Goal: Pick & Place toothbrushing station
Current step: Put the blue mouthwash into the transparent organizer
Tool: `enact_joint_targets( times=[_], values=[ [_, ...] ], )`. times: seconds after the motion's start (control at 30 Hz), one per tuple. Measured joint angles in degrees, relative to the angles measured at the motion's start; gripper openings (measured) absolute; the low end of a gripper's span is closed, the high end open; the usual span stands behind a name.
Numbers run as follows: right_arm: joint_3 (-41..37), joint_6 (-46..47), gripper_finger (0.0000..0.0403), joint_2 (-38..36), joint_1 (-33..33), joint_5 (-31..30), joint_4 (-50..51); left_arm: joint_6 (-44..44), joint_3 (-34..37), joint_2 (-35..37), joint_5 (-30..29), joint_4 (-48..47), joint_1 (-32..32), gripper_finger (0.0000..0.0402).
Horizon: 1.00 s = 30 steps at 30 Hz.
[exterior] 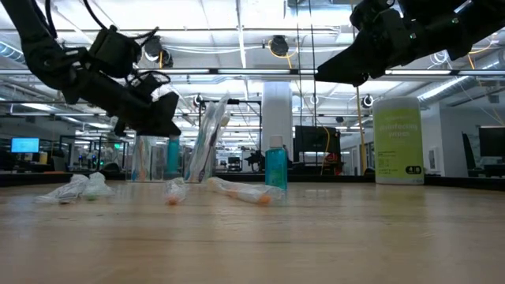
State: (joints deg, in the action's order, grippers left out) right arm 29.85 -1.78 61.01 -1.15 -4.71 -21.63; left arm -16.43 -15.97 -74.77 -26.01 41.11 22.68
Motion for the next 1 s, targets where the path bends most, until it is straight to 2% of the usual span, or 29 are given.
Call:
enact_joint_targets(
  times=[0.3, 0.6, 1.0],
  values=[
    [0.0, -0.04, 0.0171, 0.0, 0.0, 0.02, 0.04, 0.42, 0.0, -6.38, -0.16, 3.81, 0.5, 0.0074],
    [0.0, -0.14, 0.0171, 0.0, 0.0, 0.02, 0.31, 2.14, -0.02, -7.36, -0.07, 4.91, 0.43, 0.0075],
    [0.0, -0.39, 0.0171, 0.02, 0.0, 0.02, 0.92, 2.66, 0.0, -6.33, 2.18, 4.02, 0.39, 0.0189]
  ],
)
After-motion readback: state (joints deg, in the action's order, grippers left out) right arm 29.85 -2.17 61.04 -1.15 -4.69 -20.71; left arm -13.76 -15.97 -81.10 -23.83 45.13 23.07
